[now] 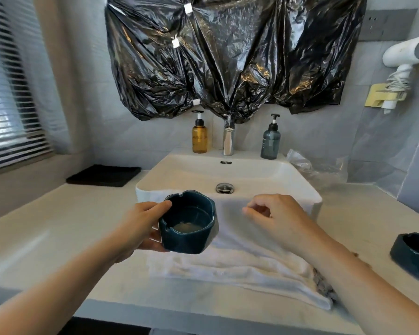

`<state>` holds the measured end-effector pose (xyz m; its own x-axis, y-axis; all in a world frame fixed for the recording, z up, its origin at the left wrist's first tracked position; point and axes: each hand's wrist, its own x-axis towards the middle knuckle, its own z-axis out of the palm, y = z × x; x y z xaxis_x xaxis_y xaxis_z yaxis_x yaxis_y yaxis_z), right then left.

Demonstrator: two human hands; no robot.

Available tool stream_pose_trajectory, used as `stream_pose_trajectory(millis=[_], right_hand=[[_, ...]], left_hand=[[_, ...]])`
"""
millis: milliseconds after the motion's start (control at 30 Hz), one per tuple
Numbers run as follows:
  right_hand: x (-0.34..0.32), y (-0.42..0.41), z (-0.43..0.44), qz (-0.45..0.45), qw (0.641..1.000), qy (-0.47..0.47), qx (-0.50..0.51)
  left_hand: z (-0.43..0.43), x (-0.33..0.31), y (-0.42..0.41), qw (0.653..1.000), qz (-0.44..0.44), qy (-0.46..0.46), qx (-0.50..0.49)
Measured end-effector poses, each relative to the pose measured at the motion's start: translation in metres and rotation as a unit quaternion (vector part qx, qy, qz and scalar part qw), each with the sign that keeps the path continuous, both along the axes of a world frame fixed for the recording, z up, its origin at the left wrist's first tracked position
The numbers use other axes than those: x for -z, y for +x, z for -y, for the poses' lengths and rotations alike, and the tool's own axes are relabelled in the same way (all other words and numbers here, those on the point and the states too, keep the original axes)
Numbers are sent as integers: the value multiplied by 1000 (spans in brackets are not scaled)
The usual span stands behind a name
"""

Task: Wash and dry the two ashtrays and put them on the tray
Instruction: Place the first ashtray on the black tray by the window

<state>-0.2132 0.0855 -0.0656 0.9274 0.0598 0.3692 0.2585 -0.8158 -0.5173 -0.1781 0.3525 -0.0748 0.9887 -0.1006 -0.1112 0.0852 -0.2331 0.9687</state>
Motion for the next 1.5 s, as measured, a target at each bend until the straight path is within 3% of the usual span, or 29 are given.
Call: stream_pose_trajectory(millis=[267,533,767,1067,1200,1500], right_hand=[[-20,72,-119,-1,990,-74,-123],[-31,170,-227,7,975,-120,-188],[-29,282,-280,38,965,-174,-191],[0,390,-319,11,964,-160,-213],[20,415,-326,-3,963,-139,-231],[38,429,-327,1,953,-211,-218]], left_hand=[[-125,-21,16,986,12,-35,-165],[-214,-17,68,967,8,-21,-254],[-255,0,137,959,-11,-6,-284],[-281,26,234,948,-28,-54,-314],[-288,33,279,942,-24,-60,-328],[-313,37,381,941,0,5,-339]])
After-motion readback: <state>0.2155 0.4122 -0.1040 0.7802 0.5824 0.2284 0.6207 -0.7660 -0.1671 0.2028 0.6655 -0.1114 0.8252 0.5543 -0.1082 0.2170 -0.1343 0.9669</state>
